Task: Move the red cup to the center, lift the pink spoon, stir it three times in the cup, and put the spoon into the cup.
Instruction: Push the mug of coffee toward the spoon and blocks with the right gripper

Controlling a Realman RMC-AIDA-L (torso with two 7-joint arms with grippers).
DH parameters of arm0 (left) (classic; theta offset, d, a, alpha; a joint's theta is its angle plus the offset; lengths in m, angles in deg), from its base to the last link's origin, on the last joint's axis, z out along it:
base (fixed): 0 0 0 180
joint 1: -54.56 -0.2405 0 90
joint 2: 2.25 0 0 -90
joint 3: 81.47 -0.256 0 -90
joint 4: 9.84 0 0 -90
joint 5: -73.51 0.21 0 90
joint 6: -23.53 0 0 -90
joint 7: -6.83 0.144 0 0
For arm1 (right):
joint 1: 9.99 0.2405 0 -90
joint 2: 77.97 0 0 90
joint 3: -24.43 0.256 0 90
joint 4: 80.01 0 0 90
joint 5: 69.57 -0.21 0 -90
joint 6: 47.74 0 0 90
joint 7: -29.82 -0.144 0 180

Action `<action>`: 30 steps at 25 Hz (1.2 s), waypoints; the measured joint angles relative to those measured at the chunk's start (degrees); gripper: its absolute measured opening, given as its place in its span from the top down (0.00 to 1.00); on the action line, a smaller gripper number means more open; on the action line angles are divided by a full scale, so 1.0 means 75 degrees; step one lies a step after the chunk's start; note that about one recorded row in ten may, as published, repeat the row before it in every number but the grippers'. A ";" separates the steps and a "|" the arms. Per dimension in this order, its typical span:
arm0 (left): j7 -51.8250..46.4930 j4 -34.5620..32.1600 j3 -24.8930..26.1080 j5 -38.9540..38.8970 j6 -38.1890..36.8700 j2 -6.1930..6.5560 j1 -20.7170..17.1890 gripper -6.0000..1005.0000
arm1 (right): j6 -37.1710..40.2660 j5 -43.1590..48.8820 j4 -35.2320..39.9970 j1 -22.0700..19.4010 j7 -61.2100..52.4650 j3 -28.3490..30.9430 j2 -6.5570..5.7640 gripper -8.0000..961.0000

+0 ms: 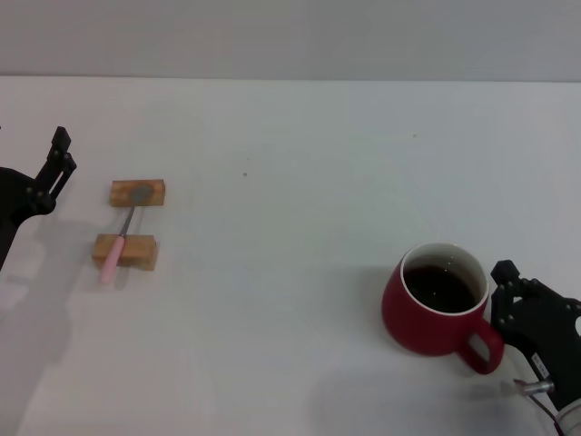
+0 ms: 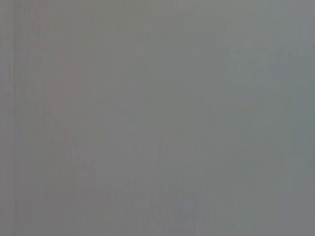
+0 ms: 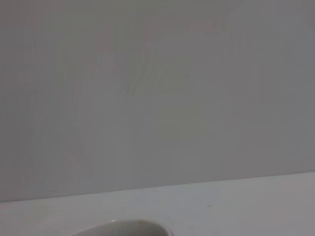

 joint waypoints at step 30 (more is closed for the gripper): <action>0.0000 0.0012 0.0000 0.0000 -0.0080 0.0001 -0.0058 0.16 | -0.0404 0.0181 -0.0101 0.0465 -0.0036 -0.0068 0.0008 0.99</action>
